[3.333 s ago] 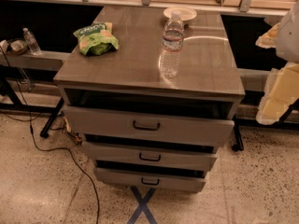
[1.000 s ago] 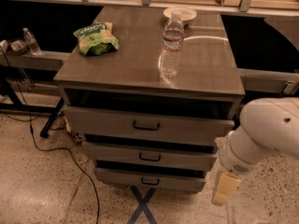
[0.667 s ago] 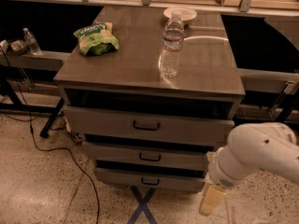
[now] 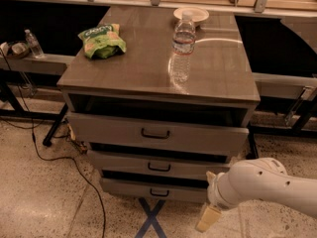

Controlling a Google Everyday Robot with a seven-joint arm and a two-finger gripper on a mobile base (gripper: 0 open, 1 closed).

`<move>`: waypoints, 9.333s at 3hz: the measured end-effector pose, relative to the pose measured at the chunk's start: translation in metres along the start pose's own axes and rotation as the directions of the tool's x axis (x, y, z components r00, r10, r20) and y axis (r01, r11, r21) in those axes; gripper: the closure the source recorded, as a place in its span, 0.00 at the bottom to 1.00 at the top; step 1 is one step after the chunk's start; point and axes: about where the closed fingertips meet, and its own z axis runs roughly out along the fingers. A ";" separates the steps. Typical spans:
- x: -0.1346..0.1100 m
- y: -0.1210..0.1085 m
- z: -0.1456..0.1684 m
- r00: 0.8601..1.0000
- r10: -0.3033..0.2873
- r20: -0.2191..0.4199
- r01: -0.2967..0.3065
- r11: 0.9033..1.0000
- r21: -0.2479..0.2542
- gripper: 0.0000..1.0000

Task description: Open middle drawer

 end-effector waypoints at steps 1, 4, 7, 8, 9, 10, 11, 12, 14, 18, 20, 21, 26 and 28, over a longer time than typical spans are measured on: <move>-0.007 -0.016 0.034 0.998 -0.019 0.067 0.017 0.999 0.034 0.00; -0.015 -0.077 0.098 0.984 0.009 0.177 -0.038 0.987 0.157 0.00; -0.032 -0.118 0.118 0.974 0.010 0.226 -0.060 0.975 0.214 0.01; -0.025 -0.115 0.124 0.978 -0.008 0.207 -0.035 0.979 0.202 0.19; -0.017 -0.100 0.115 0.981 -0.044 0.187 0.007 0.981 0.195 0.42; -0.013 -0.066 0.106 0.982 -0.091 0.166 0.064 0.985 0.160 0.73; -0.013 -0.066 0.106 0.982 -0.091 0.166 0.064 0.985 0.160 0.95; -0.013 -0.066 0.106 0.982 -0.091 0.166 0.064 0.985 0.160 1.00; -0.018 -0.054 0.089 0.985 -0.094 0.143 0.076 0.989 0.123 0.52; -0.037 -0.108 0.053 0.975 -0.081 0.205 0.022 0.961 0.277 0.46; -0.025 -0.129 0.086 0.975 -0.034 0.222 -0.031 0.958 0.284 0.93; -0.016 -0.110 0.117 0.983 -0.050 0.179 0.007 0.972 0.234 1.00; 0.032 -0.019 0.119 0.998 -0.068 0.007 0.067 0.995 0.068 1.00; 0.040 0.007 0.122 0.996 -0.077 -0.039 0.077 0.997 -0.003 1.00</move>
Offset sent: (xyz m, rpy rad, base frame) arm 0.0762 0.0315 -0.0923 0.1332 -0.1557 -0.0115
